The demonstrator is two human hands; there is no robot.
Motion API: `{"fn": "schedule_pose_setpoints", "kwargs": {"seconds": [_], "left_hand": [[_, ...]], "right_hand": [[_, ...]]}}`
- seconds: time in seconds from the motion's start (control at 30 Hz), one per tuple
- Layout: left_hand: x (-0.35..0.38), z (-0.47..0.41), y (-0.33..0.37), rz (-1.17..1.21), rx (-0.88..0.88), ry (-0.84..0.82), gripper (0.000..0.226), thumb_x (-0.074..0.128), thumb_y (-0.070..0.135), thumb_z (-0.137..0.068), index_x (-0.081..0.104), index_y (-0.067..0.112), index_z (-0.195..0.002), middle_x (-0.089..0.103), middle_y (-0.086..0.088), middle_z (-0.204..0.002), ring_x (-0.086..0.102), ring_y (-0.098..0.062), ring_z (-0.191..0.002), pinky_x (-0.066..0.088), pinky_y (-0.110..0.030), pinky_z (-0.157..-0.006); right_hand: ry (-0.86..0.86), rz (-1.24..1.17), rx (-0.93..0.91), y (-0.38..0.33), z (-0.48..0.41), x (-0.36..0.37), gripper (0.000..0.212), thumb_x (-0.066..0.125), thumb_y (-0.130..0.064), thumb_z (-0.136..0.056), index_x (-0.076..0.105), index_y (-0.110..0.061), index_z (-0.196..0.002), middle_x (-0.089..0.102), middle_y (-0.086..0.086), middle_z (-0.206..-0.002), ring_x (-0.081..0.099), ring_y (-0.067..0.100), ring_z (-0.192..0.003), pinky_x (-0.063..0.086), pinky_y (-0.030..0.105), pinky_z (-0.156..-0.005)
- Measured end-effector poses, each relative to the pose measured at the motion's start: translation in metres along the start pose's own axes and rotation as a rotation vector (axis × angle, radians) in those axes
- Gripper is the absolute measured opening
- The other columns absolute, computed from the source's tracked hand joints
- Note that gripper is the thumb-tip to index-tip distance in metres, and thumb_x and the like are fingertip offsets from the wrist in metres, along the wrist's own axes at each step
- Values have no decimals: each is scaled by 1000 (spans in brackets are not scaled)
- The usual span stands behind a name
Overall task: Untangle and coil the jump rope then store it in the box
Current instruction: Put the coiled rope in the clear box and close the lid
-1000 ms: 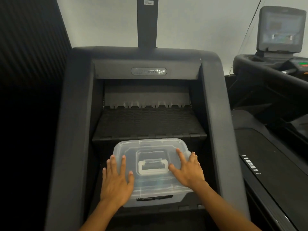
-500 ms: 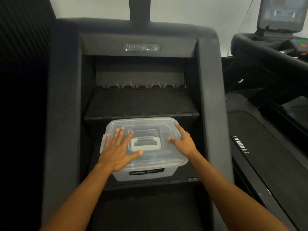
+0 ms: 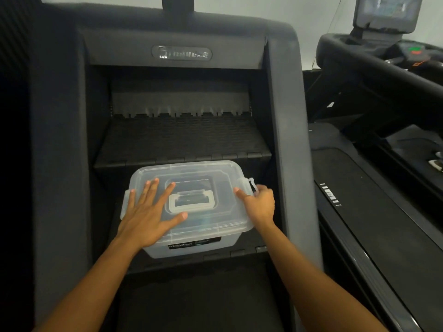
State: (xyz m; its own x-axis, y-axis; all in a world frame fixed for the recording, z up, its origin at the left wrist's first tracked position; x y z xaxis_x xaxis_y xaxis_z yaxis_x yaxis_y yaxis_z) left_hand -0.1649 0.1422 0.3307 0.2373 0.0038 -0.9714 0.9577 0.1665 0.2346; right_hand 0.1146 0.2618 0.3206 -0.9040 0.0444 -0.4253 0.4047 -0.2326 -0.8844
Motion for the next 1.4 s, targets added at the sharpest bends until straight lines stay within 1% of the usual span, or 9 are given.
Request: {"fn": "schedule_pose_setpoints", "kwargs": {"seconds": [0.2, 0.63, 0.8, 0.9, 0.97, 1.07, 1.17, 1.27, 1.4], "left_hand": [[1, -1, -1, 6, 15, 10, 91, 13, 93, -77, -13, 51, -153, -22, 2, -166, -24, -19, -152, -12, -51, -123], [-3, 2, 3, 40, -2, 3, 82, 21, 81, -88, -6, 45, -157, -19, 3, -167, -22, -16, -153, -14, -48, -123], [-18, 3, -5, 289, -77, 204, 62, 41, 54, -101, 24, 33, -158, 5, 2, -170, -6, -15, -156, -2, -46, -126], [-22, 4, -30, 399, -300, 318, 74, 61, 44, -93, 26, 28, -157, 10, -2, -170, 0, -23, -156, 3, -55, -125], [-13, 7, -51, 556, -480, 243, 93, 68, 56, -82, 20, 33, -158, 14, -1, -169, 9, -27, -156, 8, -58, -122], [8, 15, -65, 1160, -693, 138, 127, 83, 63, -58, 10, 36, -158, 38, -4, -158, 46, -33, -138, 39, -58, -111], [12, 17, -62, 1375, -734, 119, 112, 88, 51, -63, 26, 28, -154, 59, -3, -136, 65, -27, -113, 56, -49, -92], [11, 17, -61, 1345, -729, 198, 76, 86, 46, -72, 48, 21, -133, 66, 0, -116, 69, -19, -96, 59, -38, -74], [-4, 17, -59, 849, -592, 341, 75, 75, 61, -72, 47, 32, -136, 52, 6, -125, 56, -16, -112, 54, -40, -92]], "right_hand": [[-14, 218, -184, -18, 8, 3, 60, 67, -34, -94, 46, -19, -148, 58, 4, -139, 63, 26, -119, 55, 47, -94], [-40, 330, -241, -32, 17, 4, 45, 58, -23, -100, 51, -20, -144, 66, 7, -125, 67, 25, -108, 55, 48, -93], [-26, 366, -285, -34, 18, 4, 44, 56, -23, -101, 50, -17, -145, 67, 11, -120, 68, 25, -102, 57, 47, -89], [-14, 348, -293, -34, 19, 5, 45, 57, -23, -101, 51, -16, -144, 67, 12, -120, 68, 26, -100, 56, 48, -90], [-8, 349, -297, -34, 19, 6, 45, 58, -23, -101, 51, -15, -144, 67, 14, -120, 68, 28, -101, 56, 49, -90], [-3, 361, -301, -34, 18, 5, 44, 57, -23, -101, 51, -14, -144, 67, 16, -122, 67, 32, -104, 54, 49, -93], [6, 363, -314, -33, 17, 5, 44, 56, -23, -101, 52, -13, -143, 68, 17, -121, 67, 34, -104, 54, 48, -92], [10, 357, -314, -34, 17, 6, 43, 56, -23, -101, 53, -13, -143, 67, 17, -122, 67, 34, -105, 54, 48, -93], [19, 356, -315, -33, 16, 6, 44, 57, -23, -101, 53, -13, -143, 67, 17, -123, 67, 34, -104, 54, 49, -92]]}}
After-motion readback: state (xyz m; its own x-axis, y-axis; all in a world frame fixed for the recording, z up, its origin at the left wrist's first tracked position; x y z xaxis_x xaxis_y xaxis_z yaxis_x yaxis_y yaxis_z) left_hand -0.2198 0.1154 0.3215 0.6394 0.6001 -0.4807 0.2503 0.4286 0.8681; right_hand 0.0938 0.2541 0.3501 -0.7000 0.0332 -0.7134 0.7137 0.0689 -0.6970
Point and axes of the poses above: each hand's wrist, its own z-axis away from the middle knuckle, its own x-axis out of the palm, y = z × x, the point moved 5 cm from there along -z, towards the middle knuckle
